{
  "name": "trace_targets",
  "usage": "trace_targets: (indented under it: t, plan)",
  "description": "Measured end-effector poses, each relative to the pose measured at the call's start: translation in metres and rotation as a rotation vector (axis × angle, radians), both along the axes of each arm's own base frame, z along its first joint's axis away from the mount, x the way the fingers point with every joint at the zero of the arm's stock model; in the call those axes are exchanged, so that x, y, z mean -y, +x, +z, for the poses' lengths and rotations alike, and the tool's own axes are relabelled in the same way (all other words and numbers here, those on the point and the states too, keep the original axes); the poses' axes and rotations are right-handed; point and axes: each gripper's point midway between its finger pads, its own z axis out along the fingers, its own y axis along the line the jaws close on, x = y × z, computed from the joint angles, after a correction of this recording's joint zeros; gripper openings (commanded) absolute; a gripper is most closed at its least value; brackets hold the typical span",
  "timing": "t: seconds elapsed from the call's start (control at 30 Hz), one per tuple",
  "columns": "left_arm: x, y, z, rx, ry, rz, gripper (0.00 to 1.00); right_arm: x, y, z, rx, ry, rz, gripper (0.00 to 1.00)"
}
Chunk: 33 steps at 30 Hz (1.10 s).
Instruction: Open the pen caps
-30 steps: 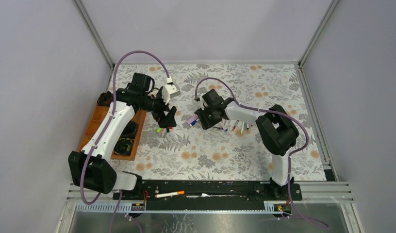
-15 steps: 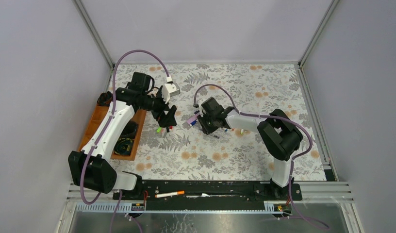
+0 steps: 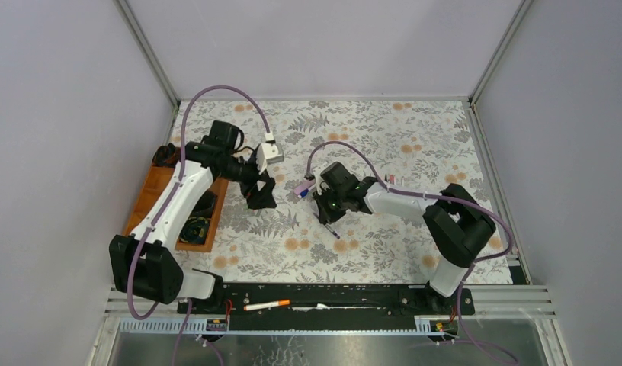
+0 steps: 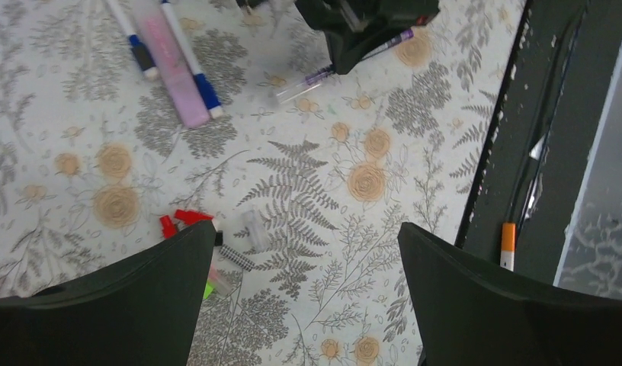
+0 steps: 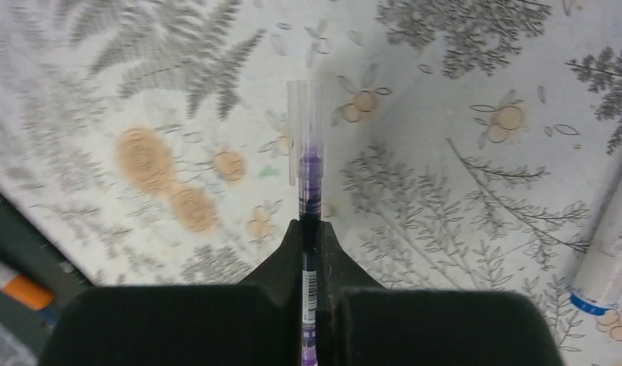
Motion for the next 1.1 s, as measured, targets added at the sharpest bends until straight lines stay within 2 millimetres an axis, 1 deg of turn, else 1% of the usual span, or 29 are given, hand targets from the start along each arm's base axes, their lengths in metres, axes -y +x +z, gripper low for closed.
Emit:
trace_targets:
  t: [0.17, 0.27, 0.43, 0.53, 0.57, 0.67, 0.73, 0.8, 0.9, 1.03, 1.1]
  plan:
    - [0.001, -0.026, -0.027, -0.018, -0.016, -0.138, 0.98, -0.02, -0.026, 0.038, -0.088, 0.153, 0.084, 0.0]
    - [0.004, -0.04, -0.036, 0.002, -0.024, -0.211, 0.94, -0.036, -0.039, 0.058, -0.158, 0.246, 0.138, 0.0]
    - [0.012, -0.056, -0.036, 0.124, -0.017, -0.32, 0.91, -0.057, -0.06, 0.094, -0.293, 0.392, 0.228, 0.0]
    - [0.017, -0.063, -0.035, 0.181, 0.003, -0.371, 0.89, -0.067, -0.062, 0.109, -0.347, 0.454, 0.262, 0.0]
    - [0.019, -0.064, -0.035, 0.196, 0.012, -0.386, 0.87, -0.069, -0.063, 0.113, -0.367, 0.47, 0.271, 0.0]
    - [0.022, -0.063, -0.042, 0.222, 0.043, -0.413, 0.8, -0.074, -0.064, 0.119, -0.419, 0.502, 0.288, 0.0]
    - [0.023, -0.064, -0.047, 0.23, 0.067, -0.424, 0.75, -0.075, -0.065, 0.119, -0.449, 0.512, 0.294, 0.0]
    - [0.024, -0.065, -0.052, 0.237, 0.087, -0.44, 0.72, -0.076, -0.067, 0.119, -0.478, 0.518, 0.296, 0.0]
    - [0.026, -0.066, -0.058, 0.25, 0.113, -0.456, 0.59, -0.076, -0.07, 0.118, -0.517, 0.525, 0.294, 0.0]
    - [0.028, -0.065, -0.062, 0.263, 0.128, -0.46, 0.37, -0.078, -0.071, 0.12, -0.547, 0.541, 0.29, 0.0]
    - [0.029, -0.065, -0.064, 0.263, 0.131, -0.459, 0.3, -0.079, -0.069, 0.12, -0.554, 0.549, 0.284, 0.0]
